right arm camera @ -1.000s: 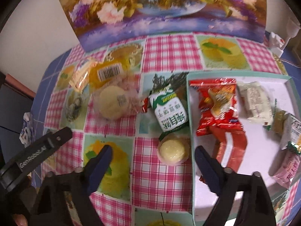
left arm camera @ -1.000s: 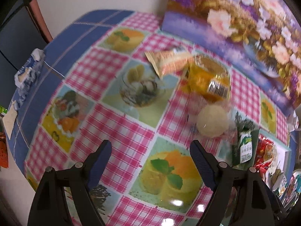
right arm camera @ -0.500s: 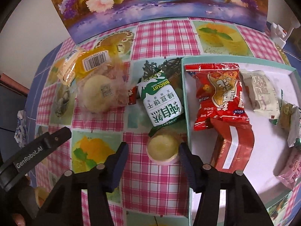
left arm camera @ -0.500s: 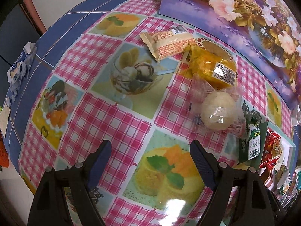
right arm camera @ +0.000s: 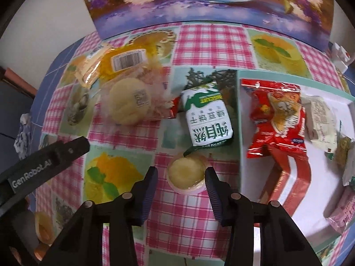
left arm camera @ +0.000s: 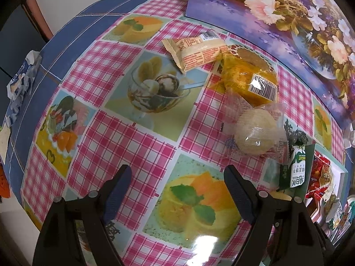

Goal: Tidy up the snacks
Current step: 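Grasp the yellow pudding cup with the right tool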

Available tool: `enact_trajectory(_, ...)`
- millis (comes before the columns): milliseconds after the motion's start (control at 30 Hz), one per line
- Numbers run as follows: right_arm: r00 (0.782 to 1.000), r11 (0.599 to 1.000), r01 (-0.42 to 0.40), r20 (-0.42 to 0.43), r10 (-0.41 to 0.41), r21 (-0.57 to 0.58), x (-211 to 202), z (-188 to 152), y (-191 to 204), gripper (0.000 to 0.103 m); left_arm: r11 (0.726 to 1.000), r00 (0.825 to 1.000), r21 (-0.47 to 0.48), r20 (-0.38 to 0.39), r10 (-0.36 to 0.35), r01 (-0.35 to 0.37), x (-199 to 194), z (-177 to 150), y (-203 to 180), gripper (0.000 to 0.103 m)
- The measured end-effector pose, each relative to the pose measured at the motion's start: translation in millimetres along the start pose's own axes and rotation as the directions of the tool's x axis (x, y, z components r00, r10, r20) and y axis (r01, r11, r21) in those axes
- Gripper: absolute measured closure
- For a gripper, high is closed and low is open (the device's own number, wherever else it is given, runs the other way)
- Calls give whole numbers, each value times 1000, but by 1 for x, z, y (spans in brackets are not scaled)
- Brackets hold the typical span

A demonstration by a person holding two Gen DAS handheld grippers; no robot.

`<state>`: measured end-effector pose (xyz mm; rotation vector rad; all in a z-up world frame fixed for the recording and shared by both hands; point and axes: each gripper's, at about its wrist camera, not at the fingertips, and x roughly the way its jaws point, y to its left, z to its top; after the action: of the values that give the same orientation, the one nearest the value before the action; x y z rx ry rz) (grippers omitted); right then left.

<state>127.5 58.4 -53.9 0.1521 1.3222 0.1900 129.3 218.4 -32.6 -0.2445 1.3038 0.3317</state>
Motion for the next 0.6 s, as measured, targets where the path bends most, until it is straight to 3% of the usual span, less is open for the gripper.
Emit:
enact_trajectory(167,999,999,51,-7,-51,1,8,0,-1,55,1000,1000,-3,1,0,0,1,0,2,17)
enact_trajectory(433,998,998,63,3,-63,-9,13,2,-1,55,1000,1000,4,-3,3,-3,5,1,1,17)
enact_trajectory(600,997,997,75,10,-75,-30,13,2,3,63,1000,1000,4,-3,3,-3,6,1,0,17)
